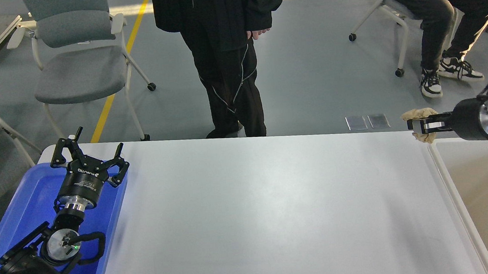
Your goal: Tidy desktop
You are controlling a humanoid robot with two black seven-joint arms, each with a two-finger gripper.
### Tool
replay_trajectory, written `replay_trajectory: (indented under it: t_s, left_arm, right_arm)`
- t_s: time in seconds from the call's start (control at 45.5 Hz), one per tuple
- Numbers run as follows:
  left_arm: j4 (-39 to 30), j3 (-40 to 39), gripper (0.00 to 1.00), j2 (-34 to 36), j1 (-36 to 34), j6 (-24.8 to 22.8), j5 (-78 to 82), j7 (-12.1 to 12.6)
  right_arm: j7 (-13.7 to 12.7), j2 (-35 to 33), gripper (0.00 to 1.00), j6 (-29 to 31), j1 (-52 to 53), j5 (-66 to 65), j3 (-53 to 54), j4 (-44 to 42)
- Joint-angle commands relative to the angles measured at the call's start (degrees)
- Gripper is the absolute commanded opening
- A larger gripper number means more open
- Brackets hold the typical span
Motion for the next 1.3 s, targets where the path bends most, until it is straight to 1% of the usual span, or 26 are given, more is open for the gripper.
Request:
replay_trajectory:
  t_s: [0.0, 0.462, 0.66, 0.924, 1.078, 1.276]
  left_arm:
    - [0.0, 0.0, 1.0, 0.0, 0.0, 0.0, 0.0, 0.0]
    - [0.0, 0.0, 1.0, 0.0, 0.0, 0.0, 0.0, 0.0]
    - [0.0, 0.0, 1.0, 0.1, 0.0, 0.0, 0.0, 0.0]
    - [0.0, 0.0, 1.0, 0.1, 0.0, 0.0, 0.0, 0.0]
    - [0.0, 0.0, 1.0, 0.0, 0.0, 0.0, 0.0, 0.0]
    - [0.0, 0.0, 1.0, 0.1, 0.0, 0.0, 0.0, 0.0]
  right_arm:
    - [-0.3, -3.9, 0.0, 3.9, 6.2, -0.3, -0.6, 4.1]
    - [-0.2, -5.4, 0.0, 4.1, 6.3, -3.4, -1.4, 3.0]
    - [0.2, -6.4, 0.0, 4.2, 4.5, -3.4, -1.4, -2.0]
    - [0.5, -12.2, 0.0, 4.0, 1.9, -2.9, -1.1, -5.0]
    - [0.5, -15.0, 0.0, 3.8, -2.3, -2.3, -0.2, -10.1]
    - [0.6, -14.6, 0.0, 3.4, -7.2, 3.5, -0.1, -17.0]
